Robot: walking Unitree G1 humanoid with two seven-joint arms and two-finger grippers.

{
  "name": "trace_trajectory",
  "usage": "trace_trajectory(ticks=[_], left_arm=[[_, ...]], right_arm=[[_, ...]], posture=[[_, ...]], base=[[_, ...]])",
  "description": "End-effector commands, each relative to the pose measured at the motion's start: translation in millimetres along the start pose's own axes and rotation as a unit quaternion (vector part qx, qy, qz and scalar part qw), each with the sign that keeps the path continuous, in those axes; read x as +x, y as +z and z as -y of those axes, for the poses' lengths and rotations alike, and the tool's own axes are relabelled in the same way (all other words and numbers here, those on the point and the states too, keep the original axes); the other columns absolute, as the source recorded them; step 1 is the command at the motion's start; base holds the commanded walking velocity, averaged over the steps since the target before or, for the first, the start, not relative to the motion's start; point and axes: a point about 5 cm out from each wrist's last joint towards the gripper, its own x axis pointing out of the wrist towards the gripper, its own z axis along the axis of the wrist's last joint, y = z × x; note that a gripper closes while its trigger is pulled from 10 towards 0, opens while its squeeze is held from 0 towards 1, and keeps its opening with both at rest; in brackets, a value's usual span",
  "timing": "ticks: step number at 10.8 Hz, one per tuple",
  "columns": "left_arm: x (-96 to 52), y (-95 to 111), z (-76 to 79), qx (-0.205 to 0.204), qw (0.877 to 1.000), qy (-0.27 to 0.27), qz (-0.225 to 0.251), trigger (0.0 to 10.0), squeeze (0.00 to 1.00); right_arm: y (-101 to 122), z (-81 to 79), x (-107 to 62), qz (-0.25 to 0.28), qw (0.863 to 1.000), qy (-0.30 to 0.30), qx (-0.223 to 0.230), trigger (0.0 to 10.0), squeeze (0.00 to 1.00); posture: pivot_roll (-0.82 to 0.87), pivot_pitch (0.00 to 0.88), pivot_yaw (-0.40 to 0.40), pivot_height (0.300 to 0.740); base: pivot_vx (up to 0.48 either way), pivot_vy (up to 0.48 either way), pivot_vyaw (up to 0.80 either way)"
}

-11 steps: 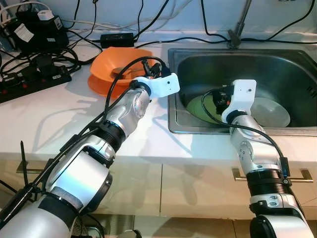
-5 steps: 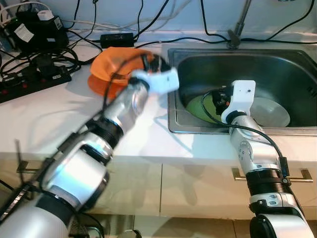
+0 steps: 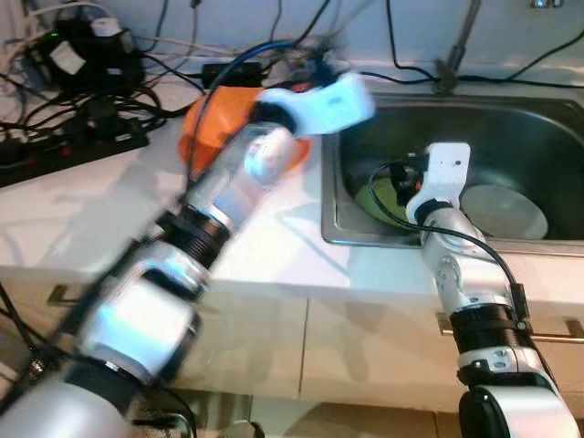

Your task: Kitchen organization

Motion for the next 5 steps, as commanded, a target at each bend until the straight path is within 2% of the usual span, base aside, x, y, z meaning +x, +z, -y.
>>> trace_trajectory(ticks=[1,2,3,4,5], left_arm=[[-1.0,11,-4.5,-0.067,0.997,0.0,0.027,10.0,0.0],[-5.9,25,-1.4,-0.167,0.984,-0.011,0.064,10.0,0.0],[-10.7,32,-3.7,-0.25,0.964,-0.007,0.088,10.0,0.0],[-12.0,30,-4.5,-0.292,0.952,0.003,0.089,10.0,0.0],[-16.9,29,-10.4,-0.375,0.922,0.004,0.098,10.0,0.0]], right_arm=[[5,3.5,1.1,0.016,1.0,-0.003,-0.014,10.0,1.0],[11,5.8,0.0,0.039,0.999,-0.002,-0.035,10.0,1.0],[19,10.4,-0.8,0.072,0.995,-0.009,-0.071,10.0,1.0],[27,13.4,-1.4,0.099,0.989,-0.006,-0.114,10.0,1.0],[32,13.7,-3.0,0.123,0.983,0.007,-0.136,10.0,1.0]], posture=[[0.15,0.022,0.013,0.74],[0.14,0.018,0.012,0.74],[0.14,0.009,0.007,0.74],[0.14,0.005,0.003,0.74],[0.14,0.0,-0.004,0.74]], base=[[0.0,0.0,0.0],[0.0,0.0,0.0],[0.0,0.0,0.0],[0.0,0.0,0.0],[0.0,0.0,0.0]])
